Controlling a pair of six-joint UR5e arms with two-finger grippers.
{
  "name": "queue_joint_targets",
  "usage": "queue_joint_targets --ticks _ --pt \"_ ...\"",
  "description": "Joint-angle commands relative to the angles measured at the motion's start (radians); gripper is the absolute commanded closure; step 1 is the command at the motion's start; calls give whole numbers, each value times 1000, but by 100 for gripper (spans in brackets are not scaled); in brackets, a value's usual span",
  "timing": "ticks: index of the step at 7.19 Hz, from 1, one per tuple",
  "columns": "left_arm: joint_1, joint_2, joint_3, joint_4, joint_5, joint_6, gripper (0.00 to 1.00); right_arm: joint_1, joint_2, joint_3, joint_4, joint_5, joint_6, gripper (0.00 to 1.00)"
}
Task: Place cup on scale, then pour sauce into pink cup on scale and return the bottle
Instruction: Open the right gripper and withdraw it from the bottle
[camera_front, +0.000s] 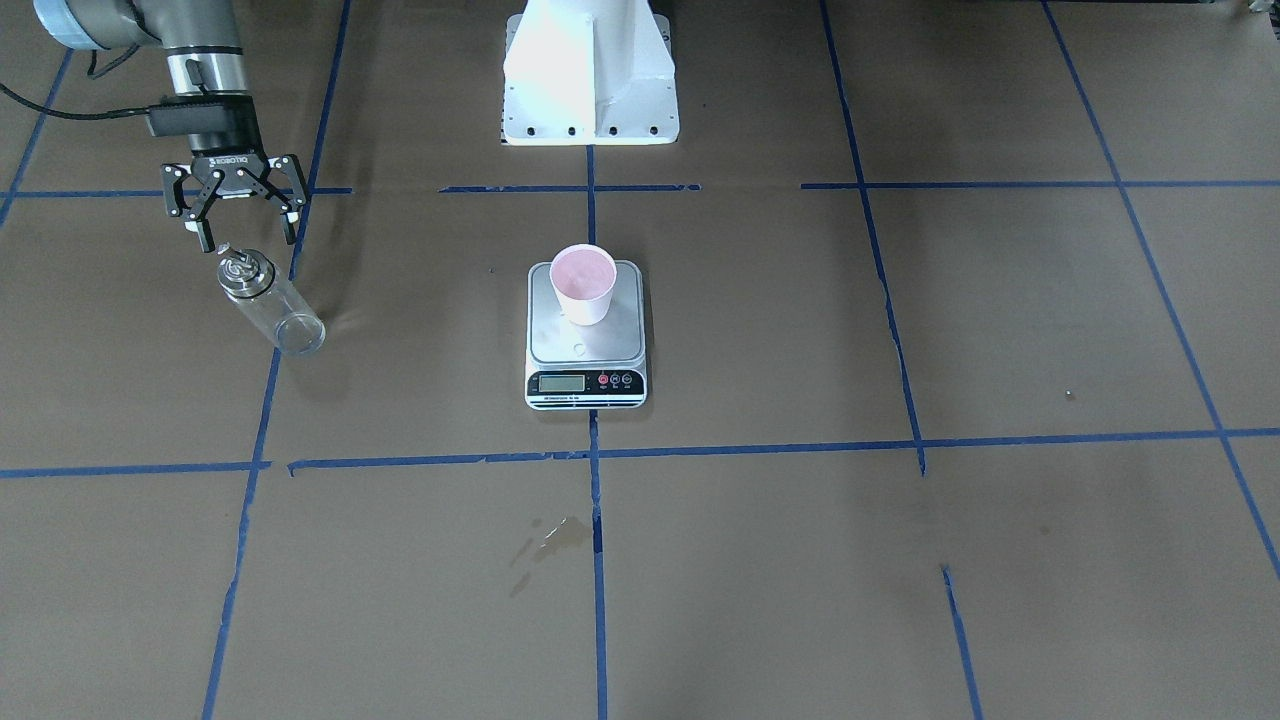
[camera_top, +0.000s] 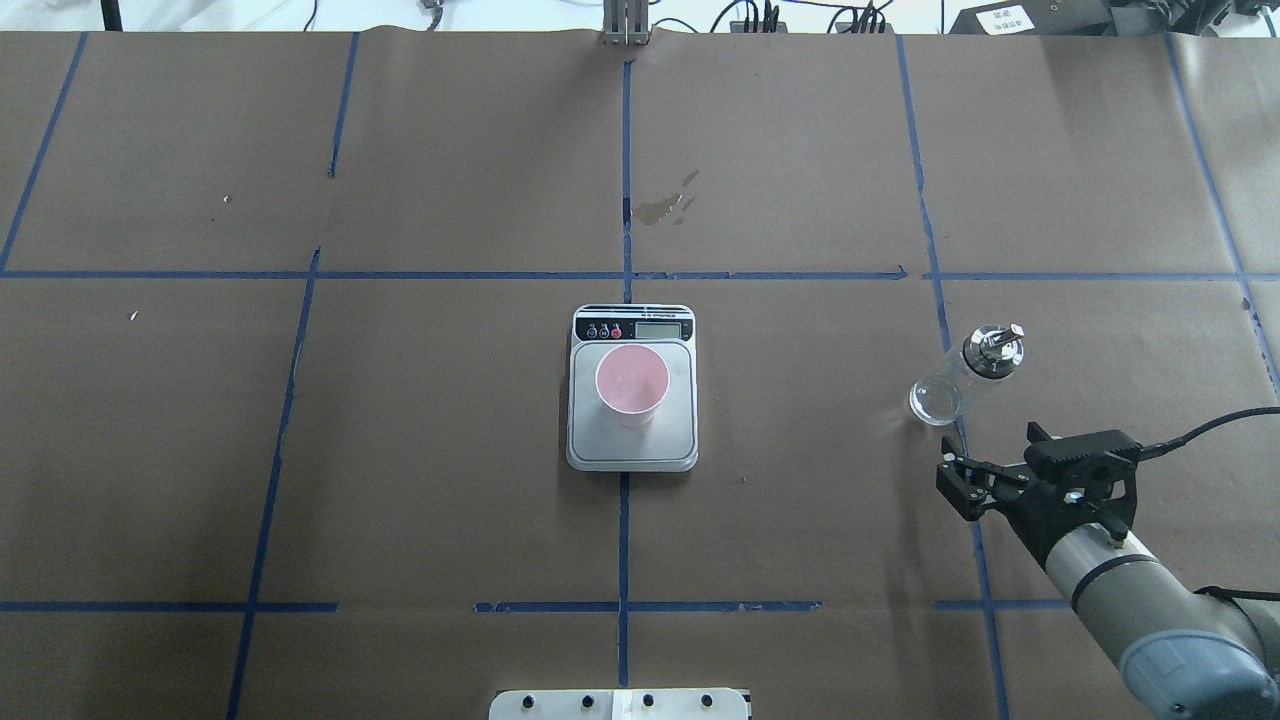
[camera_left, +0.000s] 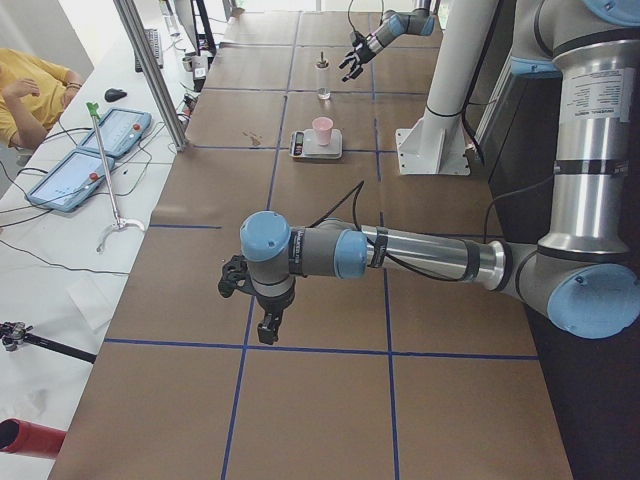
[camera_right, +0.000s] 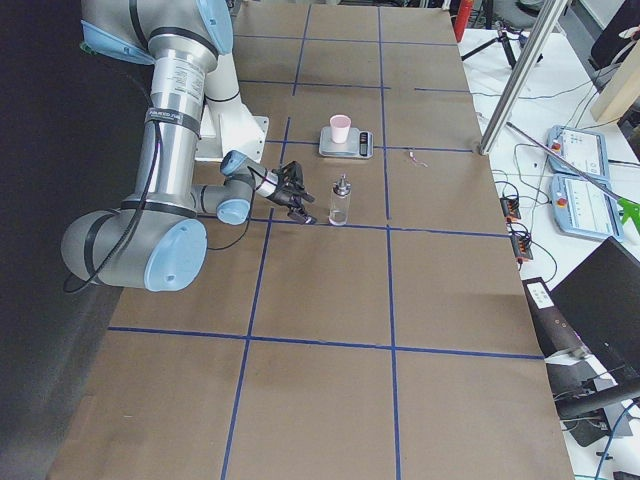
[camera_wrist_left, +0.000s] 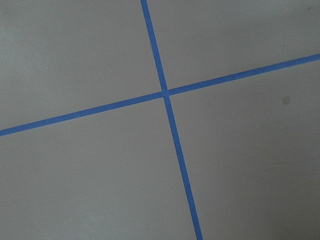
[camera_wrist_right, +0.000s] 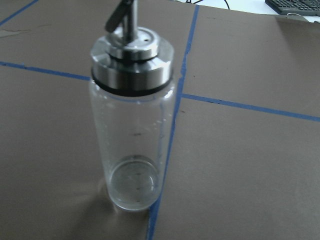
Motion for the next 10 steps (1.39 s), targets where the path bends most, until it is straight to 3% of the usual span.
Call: queue_joint_targets --ticks 1,4,6,7,9,10 --pt "0 0 0 0 1 0 0 122 -57 23 46 197 -102 0" --pt "0 0 0 0 1 0 0 554 -23 -34 86 700 -398 0" --pt "0 0 -2 0 1 0 0 916 70 -158 39 1086 -660 0" --pt "0 0 -2 0 1 0 0 1085 128 -204 -68 1246 -834 0" --pt "-2 2 -2 0 1 0 0 1320 244 -203 -434 1374 -1157 0" --pt "-2 2 -2 0 1 0 0 1368 349 -203 -651 1400 -1198 0"
